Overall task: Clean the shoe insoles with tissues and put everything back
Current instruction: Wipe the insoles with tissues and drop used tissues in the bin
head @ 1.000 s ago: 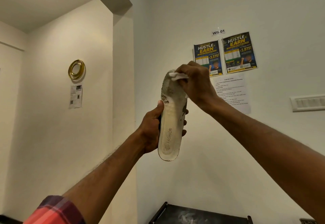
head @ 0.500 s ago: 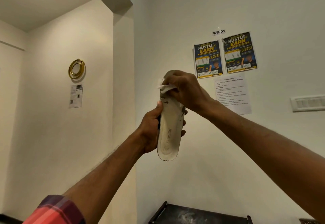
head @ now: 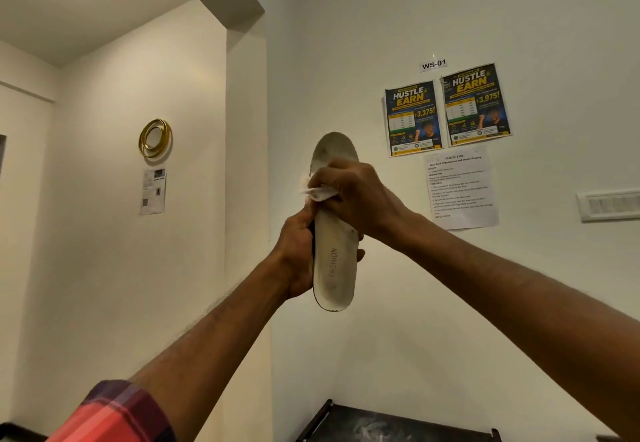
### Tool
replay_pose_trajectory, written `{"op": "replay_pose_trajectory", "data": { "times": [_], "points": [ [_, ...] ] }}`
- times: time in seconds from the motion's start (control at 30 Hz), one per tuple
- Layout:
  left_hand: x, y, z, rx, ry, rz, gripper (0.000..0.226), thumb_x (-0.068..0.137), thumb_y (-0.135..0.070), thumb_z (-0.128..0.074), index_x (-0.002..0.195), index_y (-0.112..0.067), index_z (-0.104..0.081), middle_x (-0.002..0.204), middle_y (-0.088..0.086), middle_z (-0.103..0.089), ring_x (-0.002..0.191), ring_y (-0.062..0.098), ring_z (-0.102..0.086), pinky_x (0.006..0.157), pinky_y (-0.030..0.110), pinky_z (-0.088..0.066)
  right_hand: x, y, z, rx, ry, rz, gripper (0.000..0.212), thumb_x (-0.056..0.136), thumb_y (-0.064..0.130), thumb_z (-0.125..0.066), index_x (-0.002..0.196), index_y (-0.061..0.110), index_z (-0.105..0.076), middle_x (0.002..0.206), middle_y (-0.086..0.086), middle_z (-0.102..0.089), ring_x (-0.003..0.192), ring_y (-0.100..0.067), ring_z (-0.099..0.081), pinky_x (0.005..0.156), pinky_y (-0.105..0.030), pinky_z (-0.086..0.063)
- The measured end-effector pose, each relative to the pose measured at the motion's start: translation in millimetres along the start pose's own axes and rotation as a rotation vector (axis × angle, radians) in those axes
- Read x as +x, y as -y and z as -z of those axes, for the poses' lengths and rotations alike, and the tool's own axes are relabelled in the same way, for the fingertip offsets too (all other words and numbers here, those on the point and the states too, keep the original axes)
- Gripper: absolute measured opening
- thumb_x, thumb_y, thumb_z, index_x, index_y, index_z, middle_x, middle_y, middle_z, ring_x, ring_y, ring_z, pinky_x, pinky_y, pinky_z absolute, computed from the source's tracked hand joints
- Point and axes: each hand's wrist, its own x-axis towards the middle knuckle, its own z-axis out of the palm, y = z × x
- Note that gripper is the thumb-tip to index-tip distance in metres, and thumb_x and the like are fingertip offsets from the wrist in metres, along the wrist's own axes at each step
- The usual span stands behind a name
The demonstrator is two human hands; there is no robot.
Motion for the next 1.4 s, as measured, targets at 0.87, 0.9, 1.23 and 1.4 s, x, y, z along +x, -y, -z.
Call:
{"op": "replay_pose_trajectory", "data": {
  "times": [0.87,0.9,1.23,1.4],
  "points": [
    [11,-13,22,-0.061,-0.229,-0.116,0.065,0.103,-0.058,-0.029,0.122,-0.011,-0.068,0.110,0.016,-0.076,0.096,0.031,-0.074,0.083,0.042,-0.057,-36,33,-27,0.257,0.041,-0.059,0.014,0.081,0.021,-0.081,0.085,0.008,-0.076,0.075,-0.003,-0.068,0.064,-0.015,-0.061,0.058,-0.031,-0.050],
    [11,-13,27,-0.068,-0.236,-0.124,0.066,0.104,-0.057,-0.026,0.120,-0.010,-0.069,0.117,0.017,-0.073,0.101,0.031,-0.072,0.087,0.041,-0.056,-40,35,-30,0.269,0.052,-0.045,0.015,0.081,0.021,-0.081,0.083,0.008,-0.074,0.074,-0.002,-0.067,0.062,-0.014,-0.059,0.057,-0.029,-0.048],
    [6,-10,74,-0.108,-0.295,-0.184,0.070,0.105,-0.058,-0.022,0.130,-0.006,-0.062,0.125,0.023,-0.064,0.105,0.036,-0.061,0.098,0.045,-0.049,-54,60,-80,0.394,0.100,-0.075,0.015,0.078,0.015,-0.084,0.078,0.009,-0.070,0.072,0.005,-0.062,0.060,-0.002,-0.053,0.057,-0.012,-0.040],
    [-3,-6,114,-0.112,-0.343,-0.173,0.071,0.104,-0.059,-0.023,0.127,-0.006,-0.064,0.119,0.021,-0.066,0.096,0.033,-0.064,0.090,0.043,-0.051,-57,74,-115,0.478,0.087,-0.133,0.016,0.076,0.015,-0.085,0.078,0.010,-0.071,0.073,0.002,-0.066,0.062,-0.010,-0.056,0.057,-0.015,-0.041]
  ]
}}
